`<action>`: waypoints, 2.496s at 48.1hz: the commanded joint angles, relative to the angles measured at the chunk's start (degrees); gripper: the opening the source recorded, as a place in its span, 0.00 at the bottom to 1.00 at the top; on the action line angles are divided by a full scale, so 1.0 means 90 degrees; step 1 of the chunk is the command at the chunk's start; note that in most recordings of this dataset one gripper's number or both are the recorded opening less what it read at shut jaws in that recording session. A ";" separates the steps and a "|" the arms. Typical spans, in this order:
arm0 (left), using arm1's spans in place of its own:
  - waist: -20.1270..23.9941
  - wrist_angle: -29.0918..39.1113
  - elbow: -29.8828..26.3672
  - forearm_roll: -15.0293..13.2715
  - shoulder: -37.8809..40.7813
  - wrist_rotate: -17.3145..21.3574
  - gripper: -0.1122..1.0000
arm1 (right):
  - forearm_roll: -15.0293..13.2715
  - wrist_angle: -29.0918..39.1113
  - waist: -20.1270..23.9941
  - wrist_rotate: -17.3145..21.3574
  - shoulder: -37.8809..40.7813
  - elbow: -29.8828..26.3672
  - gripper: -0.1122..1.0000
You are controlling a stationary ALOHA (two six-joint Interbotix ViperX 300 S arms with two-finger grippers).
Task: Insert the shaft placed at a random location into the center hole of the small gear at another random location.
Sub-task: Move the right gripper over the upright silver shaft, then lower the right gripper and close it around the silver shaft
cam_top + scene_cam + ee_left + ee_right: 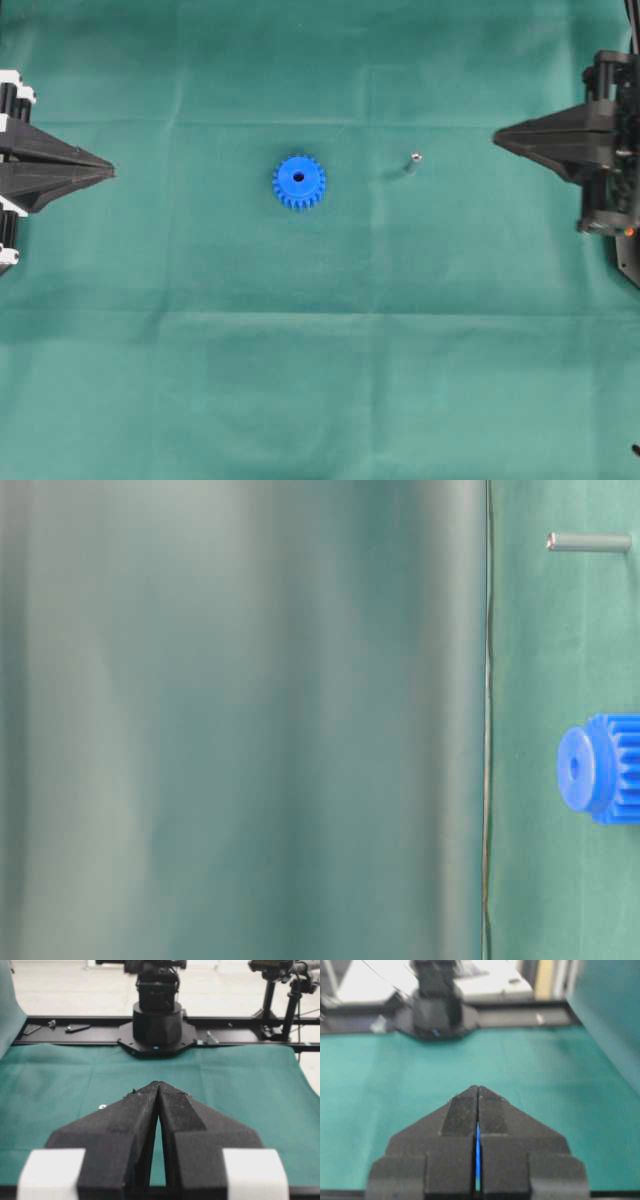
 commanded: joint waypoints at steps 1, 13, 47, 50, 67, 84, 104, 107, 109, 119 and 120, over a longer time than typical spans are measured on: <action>0.0020 -0.0020 -0.0166 0.0029 0.0029 -0.0020 0.10 | 0.0000 -0.0156 -0.0176 0.0020 0.0313 -0.0059 0.11; 0.0020 -0.0010 -0.0156 0.0029 0.0029 -0.0020 0.10 | 0.0000 -0.0488 -0.0615 -0.0020 0.1611 -0.0039 0.57; 0.0020 -0.0010 -0.0156 0.0029 0.0029 -0.0010 0.10 | 0.0107 -0.2666 -0.0908 -0.0137 0.4922 -0.0049 0.87; 0.0020 -0.0010 -0.0146 0.0029 0.0029 -0.0010 0.10 | 0.0117 -0.2695 -0.0918 -0.0137 0.5049 -0.0078 0.87; 0.0020 0.0010 -0.0146 0.0029 0.0049 -0.0010 0.10 | 0.0127 -0.2812 -0.0908 -0.0127 0.5342 -0.0137 0.86; 0.0020 0.0039 -0.0146 0.0029 0.0049 -0.0010 0.10 | 0.0088 -0.2783 -0.0908 -0.0127 0.5352 -0.0137 0.64; 0.0020 0.0039 -0.0146 0.0029 0.0049 -0.0020 0.10 | 0.0020 -0.2764 -0.0908 -0.0137 0.5352 -0.0137 0.22; 0.0020 0.0049 -0.0146 0.0029 0.0049 -0.0020 0.10 | 0.0020 -0.2764 -0.0908 -0.0137 0.5352 -0.0146 0.22; 0.0020 0.0039 -0.0146 0.0029 0.0049 -0.0020 0.10 | 0.0020 -0.2764 -0.0908 -0.0137 0.5342 -0.0146 0.22; 0.0020 0.0127 -0.0146 0.0029 0.0049 -0.0068 0.10 | 0.0020 -0.2344 -0.0898 -0.0117 0.4863 -0.0225 0.22; 0.0020 0.0137 -0.0146 0.0020 0.0049 -0.0068 0.10 | 0.0020 -0.2246 -0.0908 -0.0117 0.4775 -0.0234 0.22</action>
